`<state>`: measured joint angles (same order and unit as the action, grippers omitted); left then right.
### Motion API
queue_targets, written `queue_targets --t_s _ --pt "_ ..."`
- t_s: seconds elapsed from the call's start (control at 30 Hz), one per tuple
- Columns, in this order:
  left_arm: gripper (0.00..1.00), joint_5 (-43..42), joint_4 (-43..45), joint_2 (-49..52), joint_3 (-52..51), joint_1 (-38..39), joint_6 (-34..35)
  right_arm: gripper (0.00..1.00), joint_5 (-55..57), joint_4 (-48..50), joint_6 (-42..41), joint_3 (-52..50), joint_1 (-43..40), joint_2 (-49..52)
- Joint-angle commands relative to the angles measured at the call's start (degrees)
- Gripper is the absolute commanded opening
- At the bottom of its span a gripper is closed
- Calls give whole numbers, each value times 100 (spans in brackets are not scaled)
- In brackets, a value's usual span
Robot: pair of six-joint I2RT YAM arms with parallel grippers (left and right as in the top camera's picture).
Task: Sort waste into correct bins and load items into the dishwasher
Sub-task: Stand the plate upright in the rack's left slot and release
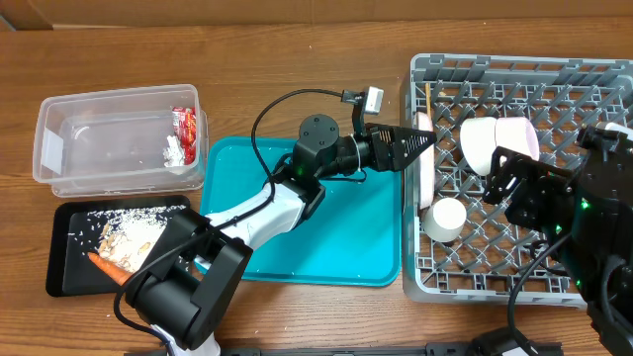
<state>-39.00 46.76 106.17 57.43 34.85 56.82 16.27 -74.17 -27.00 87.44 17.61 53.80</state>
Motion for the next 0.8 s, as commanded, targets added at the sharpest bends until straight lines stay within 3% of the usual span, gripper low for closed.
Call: queue_targets --t_s 0.0,0.17,0.37,0.47,0.6,0.77 --pt "100 111 33 -9 127 -72 -267 100 -9 28 -7 107 -37 -15" --pt "100 382 -457 -254 140 -251 -492 100 -9 28 -7 107 -37 -15" --pt "100 1167 -2664 -1207 422 -570 -1600 100 -9 28 -7 107 -37 -15" --pt "100 1600 -4116 -1834 813 -745 -2232 100 -9 28 -7 107 -37 -11" --pt "100 2559 -6677 -2643 1707 -1078 -3045 100 -9 28 -7 107 -37 -11" --pt "100 4728 -9440 -3390 2914 -1399 -3762 100 -9 28 -7 107 -37 -11"
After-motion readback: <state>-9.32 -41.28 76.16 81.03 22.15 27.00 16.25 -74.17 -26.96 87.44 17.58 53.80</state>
